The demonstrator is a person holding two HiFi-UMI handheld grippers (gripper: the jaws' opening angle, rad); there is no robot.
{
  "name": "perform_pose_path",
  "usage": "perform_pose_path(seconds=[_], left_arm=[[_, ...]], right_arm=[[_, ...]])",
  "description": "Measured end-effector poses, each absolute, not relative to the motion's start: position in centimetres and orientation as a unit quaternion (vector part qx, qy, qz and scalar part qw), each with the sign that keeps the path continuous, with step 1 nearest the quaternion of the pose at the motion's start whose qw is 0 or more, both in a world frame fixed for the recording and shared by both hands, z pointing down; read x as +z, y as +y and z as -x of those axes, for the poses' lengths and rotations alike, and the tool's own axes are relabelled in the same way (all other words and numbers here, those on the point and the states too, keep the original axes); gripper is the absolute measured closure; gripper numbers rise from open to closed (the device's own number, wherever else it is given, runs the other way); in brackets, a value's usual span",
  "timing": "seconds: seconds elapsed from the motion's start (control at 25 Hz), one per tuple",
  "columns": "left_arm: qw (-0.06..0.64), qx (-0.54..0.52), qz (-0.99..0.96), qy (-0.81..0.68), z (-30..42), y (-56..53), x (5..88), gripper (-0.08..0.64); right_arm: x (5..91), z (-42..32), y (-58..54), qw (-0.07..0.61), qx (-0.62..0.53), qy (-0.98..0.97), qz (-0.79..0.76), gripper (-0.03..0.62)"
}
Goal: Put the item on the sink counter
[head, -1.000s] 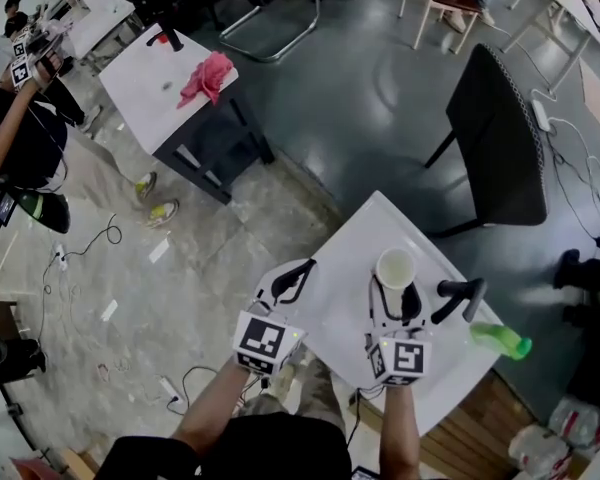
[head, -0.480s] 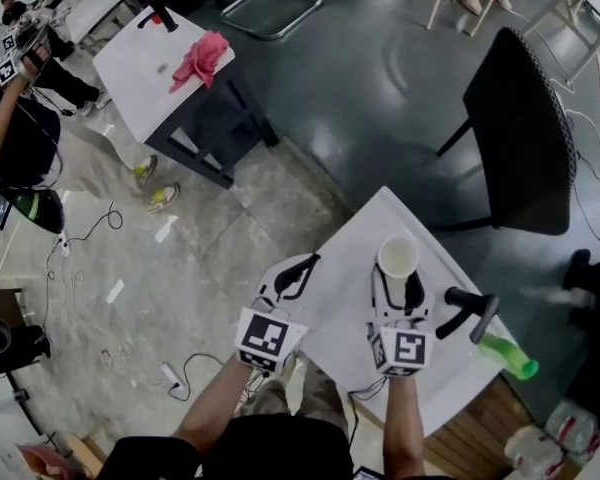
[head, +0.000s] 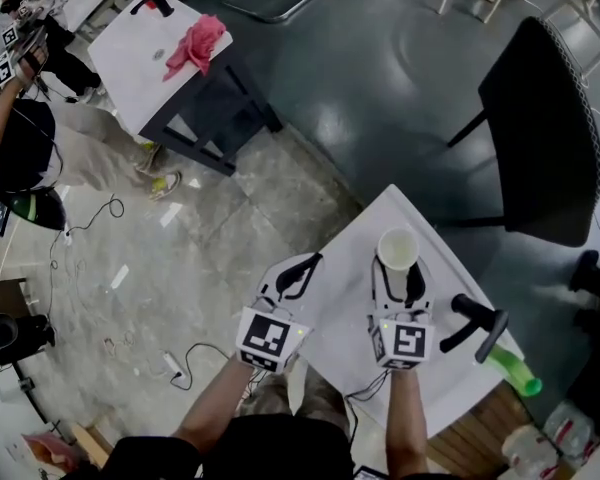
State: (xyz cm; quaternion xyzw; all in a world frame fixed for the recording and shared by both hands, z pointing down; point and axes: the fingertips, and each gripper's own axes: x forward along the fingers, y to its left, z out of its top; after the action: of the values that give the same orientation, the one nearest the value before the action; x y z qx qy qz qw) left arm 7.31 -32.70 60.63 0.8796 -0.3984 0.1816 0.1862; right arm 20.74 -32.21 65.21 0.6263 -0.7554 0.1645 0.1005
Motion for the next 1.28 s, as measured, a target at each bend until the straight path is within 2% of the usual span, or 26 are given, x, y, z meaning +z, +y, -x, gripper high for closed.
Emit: perform_pose_path(seconds=[0.48,1.28], left_arm=[[0.196,0.181,-0.879,-0.394,-8.3,-33.8,62.2,0.558],[0.212,0.186,-0.873,-0.399,-7.8,-33.6,63.3,0.558]], right_arm=[[67.3,-20.7,-33.9,0.132,0.17,-0.752,-0.623,0.339],[67.6,-20.4,-34.9,0.139,0.157,-0.75,-0.628,0.331]])
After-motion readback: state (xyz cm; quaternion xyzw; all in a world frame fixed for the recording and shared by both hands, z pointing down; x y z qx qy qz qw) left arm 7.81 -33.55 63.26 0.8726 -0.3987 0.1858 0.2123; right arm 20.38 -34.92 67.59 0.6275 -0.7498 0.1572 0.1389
